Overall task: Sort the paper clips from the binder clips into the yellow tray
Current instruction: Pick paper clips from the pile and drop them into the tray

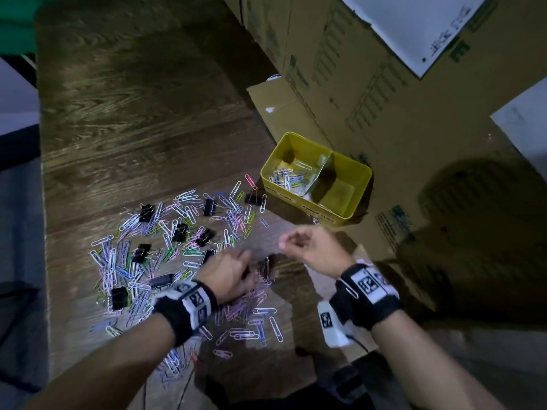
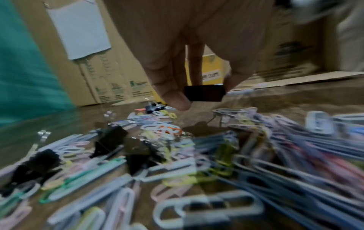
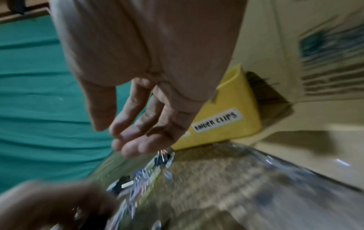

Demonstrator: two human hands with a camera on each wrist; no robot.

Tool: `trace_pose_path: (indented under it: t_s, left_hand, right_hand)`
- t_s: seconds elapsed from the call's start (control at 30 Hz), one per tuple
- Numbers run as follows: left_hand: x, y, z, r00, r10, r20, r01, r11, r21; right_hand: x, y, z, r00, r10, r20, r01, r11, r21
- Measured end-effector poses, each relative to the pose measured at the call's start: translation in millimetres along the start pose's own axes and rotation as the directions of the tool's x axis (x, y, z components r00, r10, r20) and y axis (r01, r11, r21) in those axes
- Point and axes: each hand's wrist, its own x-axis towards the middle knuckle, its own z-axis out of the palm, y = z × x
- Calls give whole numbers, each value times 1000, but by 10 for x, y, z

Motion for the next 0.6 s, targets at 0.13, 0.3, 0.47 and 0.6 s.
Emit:
trace_pose_path:
  t_s: [0.13, 0.3, 0.47, 0.6]
  left_hand:
    - [289, -178, -159, 996, -17, -85, 28, 991, 132]
    - [302, -179, -147, 993, 84, -84, -59, 962, 265]
    - [-303, 4, 41, 985, 168, -24, -163, 976, 143]
    - [-561, 47, 405, 988, -3, 154, -16, 993, 121]
  right_hand:
    - [-221, 423, 342, 932, 148, 330, -96, 981, -170]
    - [-262, 729, 939, 802, 325, 502, -95, 898, -429]
    - [-183, 740, 944, 943, 154, 296, -23, 916, -401]
    - [-145, 713, 839, 996, -60, 67, 86, 846, -527]
